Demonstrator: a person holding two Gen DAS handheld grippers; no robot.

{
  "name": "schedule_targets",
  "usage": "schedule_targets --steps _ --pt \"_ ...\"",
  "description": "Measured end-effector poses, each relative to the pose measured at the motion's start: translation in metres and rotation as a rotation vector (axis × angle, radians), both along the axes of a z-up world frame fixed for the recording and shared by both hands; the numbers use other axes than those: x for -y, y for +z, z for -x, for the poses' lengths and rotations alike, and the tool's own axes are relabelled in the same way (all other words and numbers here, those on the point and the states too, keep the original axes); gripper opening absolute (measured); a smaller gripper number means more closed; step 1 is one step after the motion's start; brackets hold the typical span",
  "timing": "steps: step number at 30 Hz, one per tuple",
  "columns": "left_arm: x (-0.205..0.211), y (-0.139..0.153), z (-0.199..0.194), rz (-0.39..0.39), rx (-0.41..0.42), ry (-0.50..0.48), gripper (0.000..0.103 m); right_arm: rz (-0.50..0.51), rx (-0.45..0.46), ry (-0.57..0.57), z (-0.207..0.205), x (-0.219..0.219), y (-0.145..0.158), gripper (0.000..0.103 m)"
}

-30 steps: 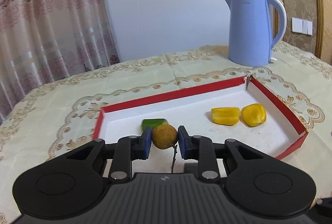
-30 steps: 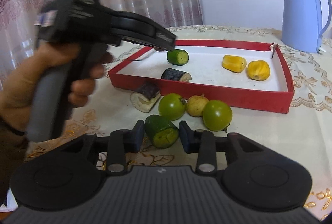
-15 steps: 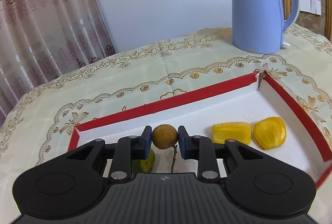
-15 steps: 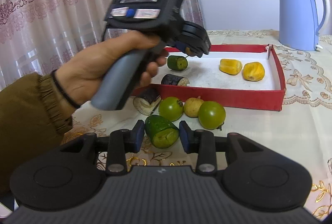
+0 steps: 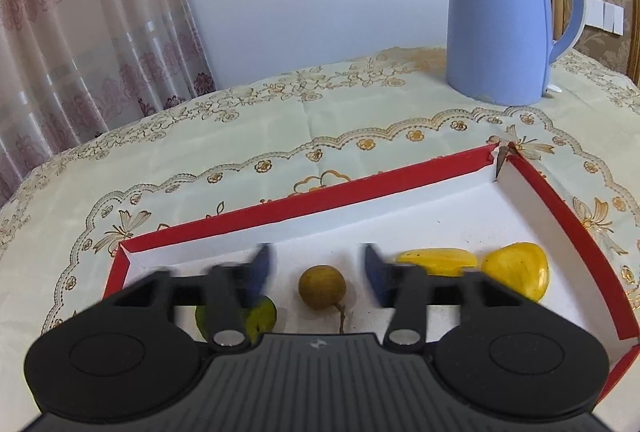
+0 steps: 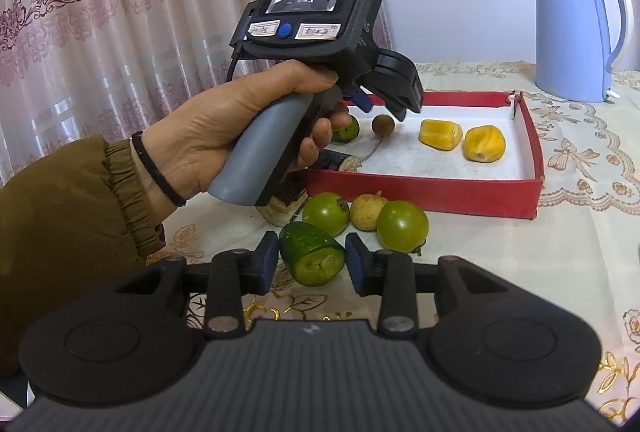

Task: Organize fruits
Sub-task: 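Release the brown fruit into the tray while the right gripper grasps a cucumber chunk, then carry the cucumber chunk into the tray with the right gripper and release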

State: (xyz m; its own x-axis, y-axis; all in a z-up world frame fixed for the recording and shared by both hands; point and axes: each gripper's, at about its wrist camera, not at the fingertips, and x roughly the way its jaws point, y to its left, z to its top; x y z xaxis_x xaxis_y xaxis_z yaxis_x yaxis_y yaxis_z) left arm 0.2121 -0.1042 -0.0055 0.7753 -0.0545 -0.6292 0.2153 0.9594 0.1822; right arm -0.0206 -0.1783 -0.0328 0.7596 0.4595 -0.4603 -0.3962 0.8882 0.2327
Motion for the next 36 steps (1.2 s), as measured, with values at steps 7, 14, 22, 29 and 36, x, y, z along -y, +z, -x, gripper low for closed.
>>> schedule_targets --steps 7,14,22,29,36 --pt "-0.013 0.018 0.025 0.001 0.094 0.045 0.076 -0.006 0.006 -0.021 -0.001 0.004 0.001 0.034" --pt "-0.065 0.029 0.083 0.09 0.191 0.183 0.081 -0.034 0.026 -0.076 -0.01 0.02 0.007 0.034" --pt "-0.105 0.012 0.143 0.198 0.177 0.281 0.082 -0.026 0.071 -0.14 -0.038 0.031 0.022 0.034" --pt "-0.113 -0.003 0.169 0.241 0.149 0.283 0.082 -0.008 0.09 -0.177 -0.052 0.037 0.029 0.035" --pt "-0.1 -0.014 0.181 0.151 0.168 0.275 0.083 -0.002 0.101 -0.177 -0.051 0.033 0.031 0.034"
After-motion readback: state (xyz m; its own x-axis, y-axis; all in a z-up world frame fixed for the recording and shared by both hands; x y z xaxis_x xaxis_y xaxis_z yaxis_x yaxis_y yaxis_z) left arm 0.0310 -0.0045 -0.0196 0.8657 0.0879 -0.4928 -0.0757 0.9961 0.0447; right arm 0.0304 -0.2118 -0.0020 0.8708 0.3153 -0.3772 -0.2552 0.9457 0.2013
